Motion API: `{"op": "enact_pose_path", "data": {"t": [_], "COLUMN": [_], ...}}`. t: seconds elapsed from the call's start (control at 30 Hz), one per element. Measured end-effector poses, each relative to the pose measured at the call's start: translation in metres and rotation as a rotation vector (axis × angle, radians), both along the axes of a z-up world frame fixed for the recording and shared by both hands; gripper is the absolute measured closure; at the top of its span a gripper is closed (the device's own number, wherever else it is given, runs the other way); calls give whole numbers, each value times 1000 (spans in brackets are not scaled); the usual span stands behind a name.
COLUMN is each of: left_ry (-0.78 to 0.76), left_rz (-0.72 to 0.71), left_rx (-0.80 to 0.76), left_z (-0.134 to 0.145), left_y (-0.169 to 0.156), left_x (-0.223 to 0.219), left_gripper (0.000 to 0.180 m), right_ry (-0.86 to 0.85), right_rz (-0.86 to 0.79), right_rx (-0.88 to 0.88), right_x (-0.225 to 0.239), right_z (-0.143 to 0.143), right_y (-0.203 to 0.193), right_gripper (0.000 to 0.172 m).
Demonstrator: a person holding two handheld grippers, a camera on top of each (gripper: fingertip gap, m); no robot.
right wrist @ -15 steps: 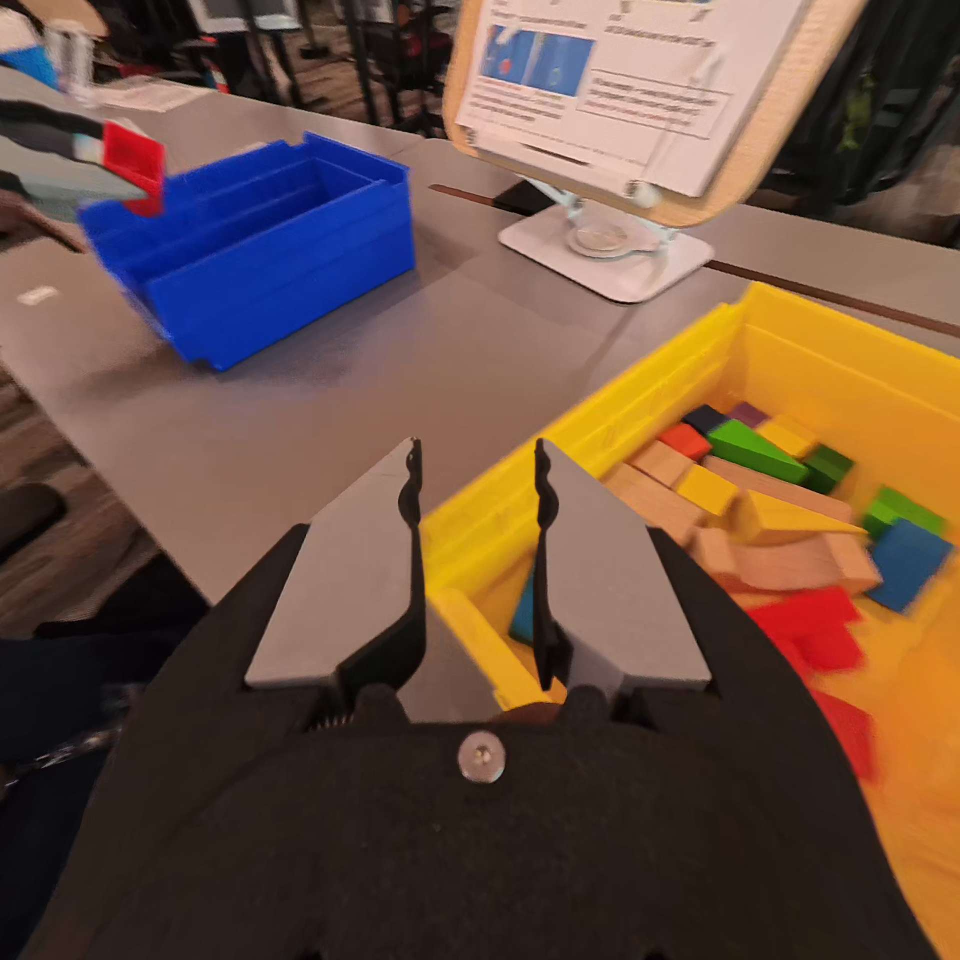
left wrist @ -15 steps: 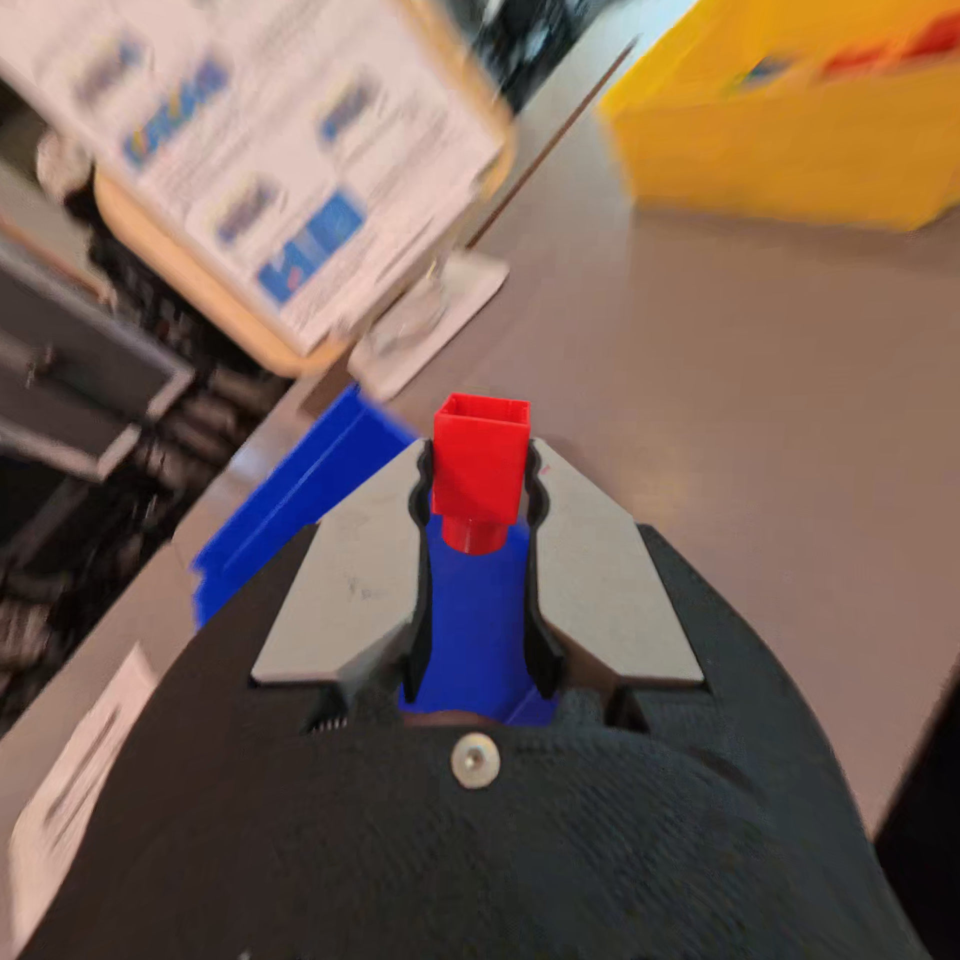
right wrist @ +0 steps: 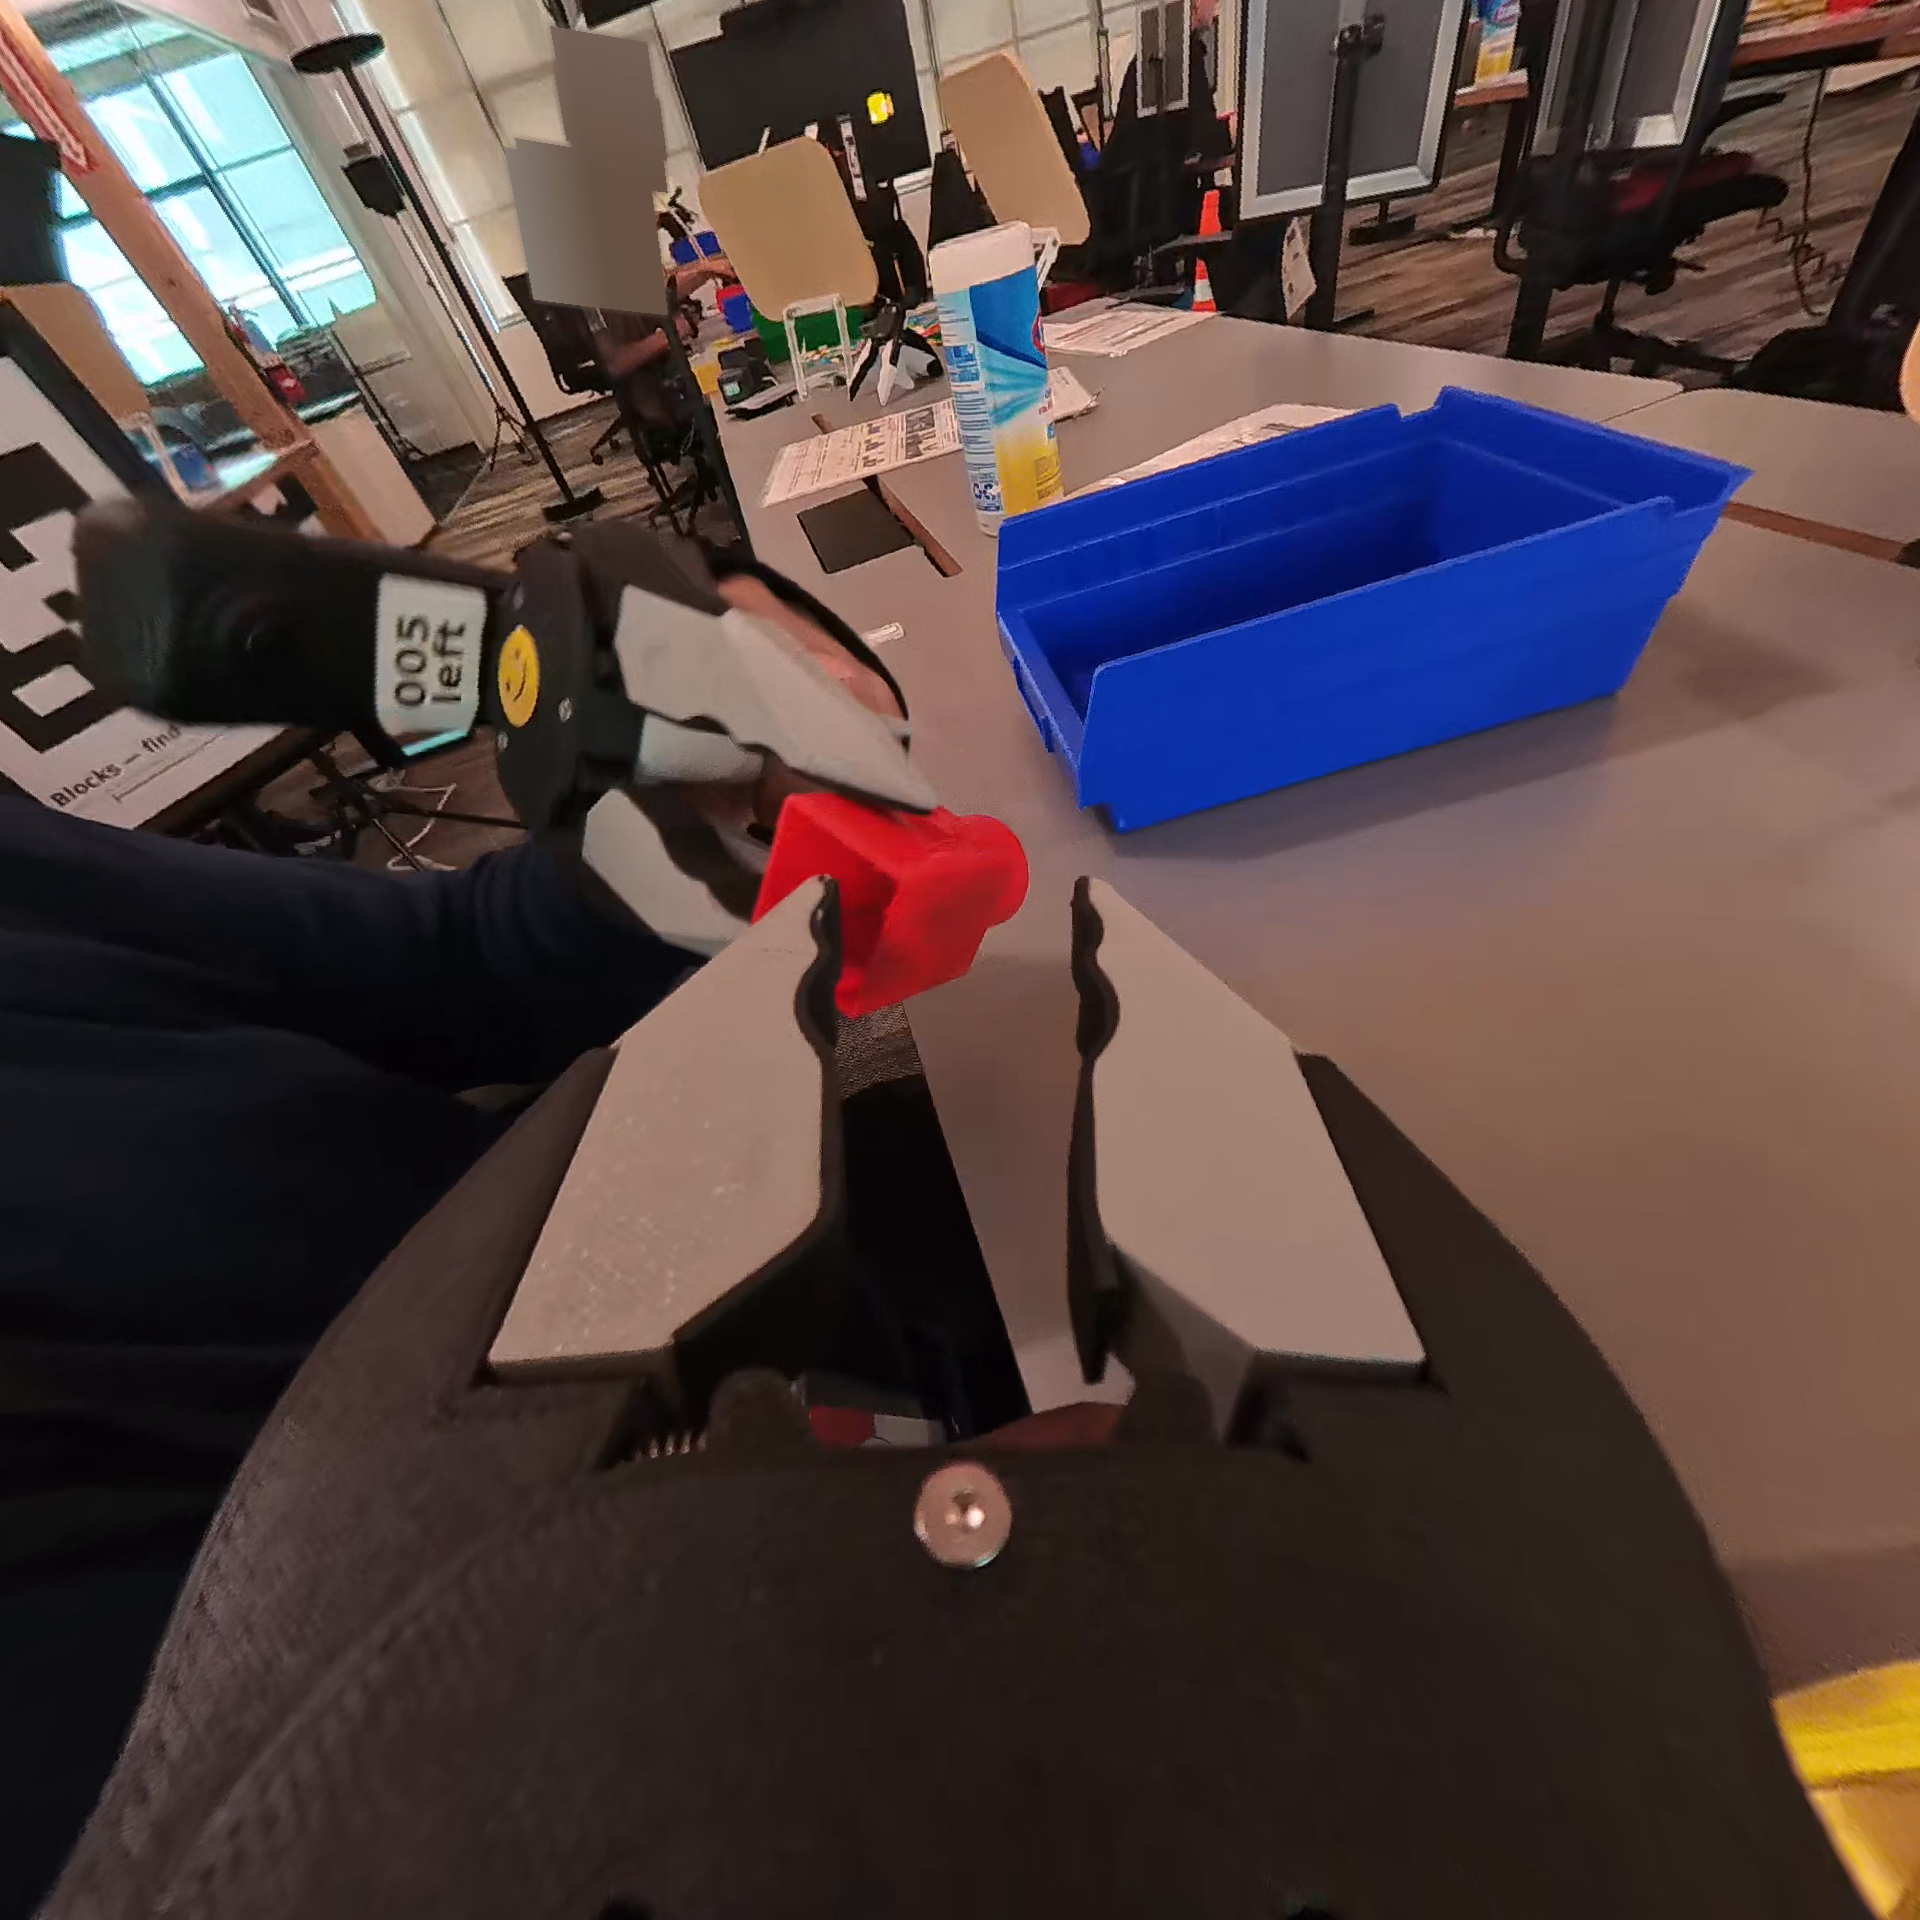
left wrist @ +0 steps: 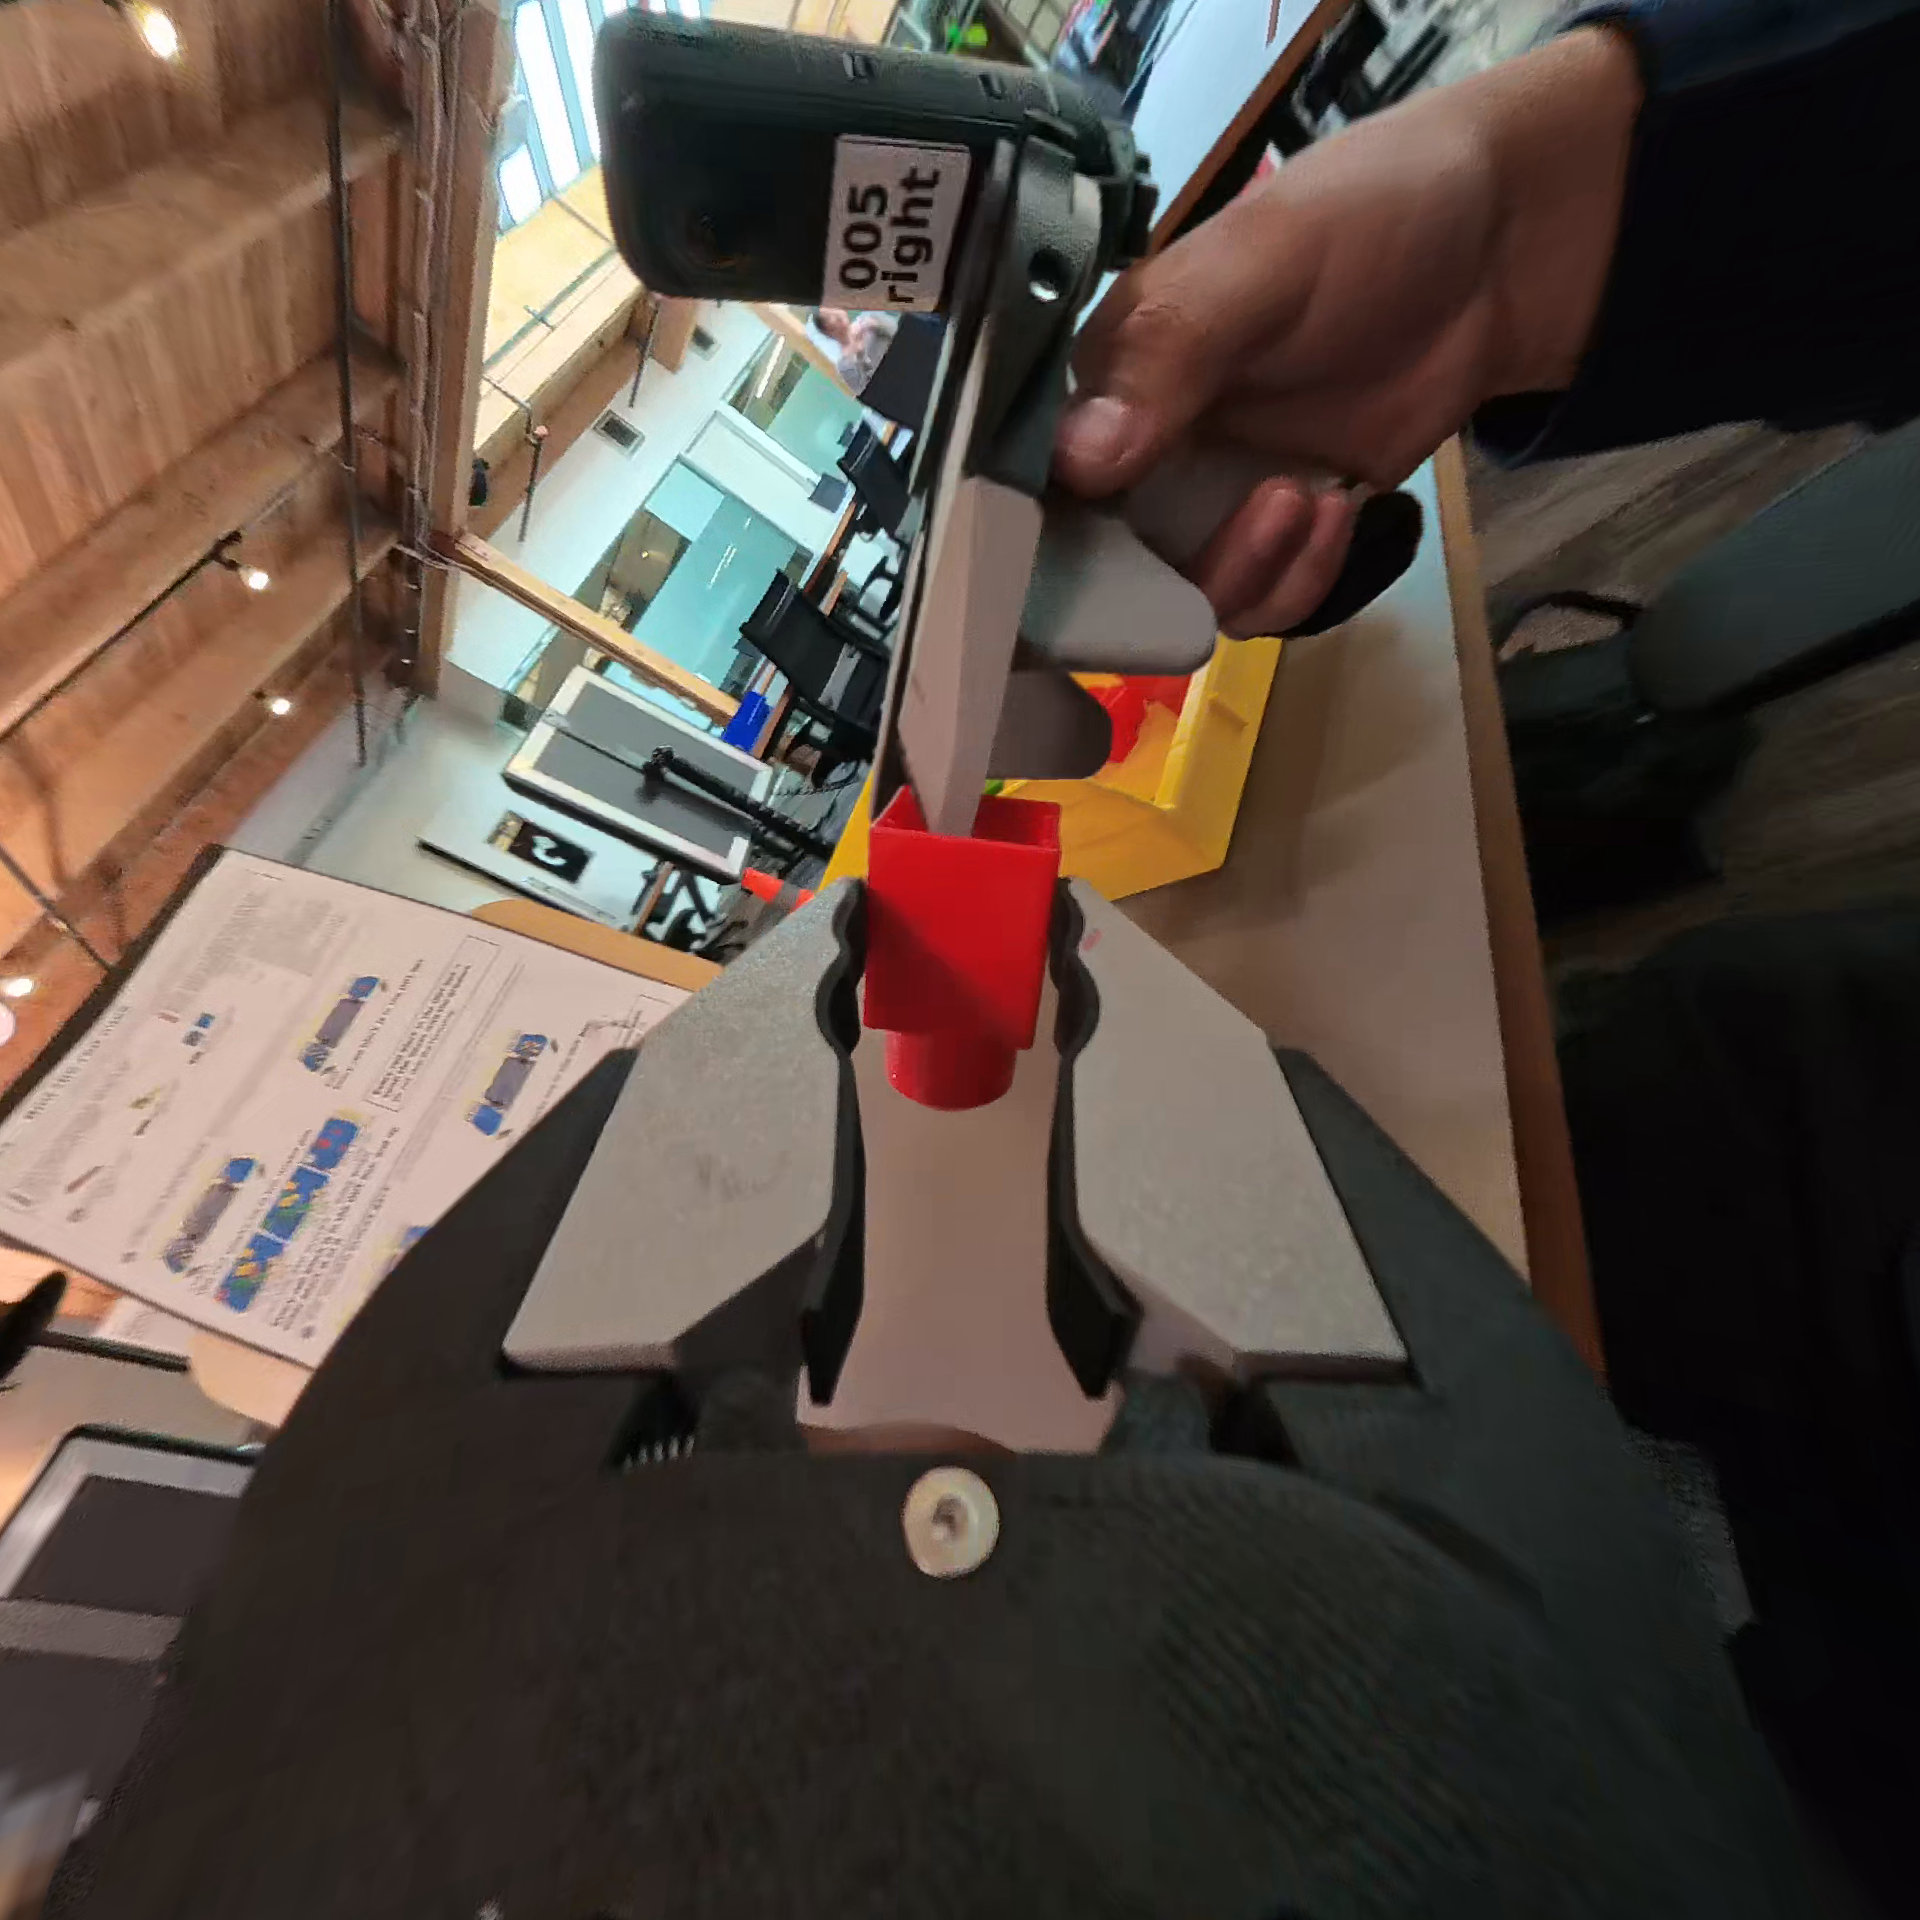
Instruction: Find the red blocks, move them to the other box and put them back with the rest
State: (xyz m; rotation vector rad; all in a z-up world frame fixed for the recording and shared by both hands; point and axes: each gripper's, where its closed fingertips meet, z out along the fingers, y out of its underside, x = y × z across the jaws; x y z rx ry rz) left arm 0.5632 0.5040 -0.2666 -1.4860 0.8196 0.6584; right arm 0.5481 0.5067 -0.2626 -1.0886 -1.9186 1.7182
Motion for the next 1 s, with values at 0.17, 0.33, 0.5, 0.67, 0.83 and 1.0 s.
{"op": "enact_pose_path", "data": {"t": [0.17,0.33,0.5,0.67,0.83,1.0], "left_ry": [101,69,-182,-377,-607,-628], "left_rz": [83,143,281,533,613,671], "left_rx": [8,55,123,142,121,154], "left_z": [-8,-1,36,47,38,42], "left_y": [7,8,-19,-59,-93,-121], "left_x": [-2,-11,-59,-137,-181,-203], "left_gripper": [148,153,170,173,159,157], "right_ry": [-64,16,177,174,-251,-23], "right_rz": [-5,-172,-574,-995,-997,-924], "right_rx": [69,207,265,322,396,259], "right_x": [-6,-18,1,33,32,35], "right_z": [-23,-19,32,29,-51,1], "right_y": [-5,20,131,263,299,271], "right_gripper": [164,172,172,172,137,141]}}
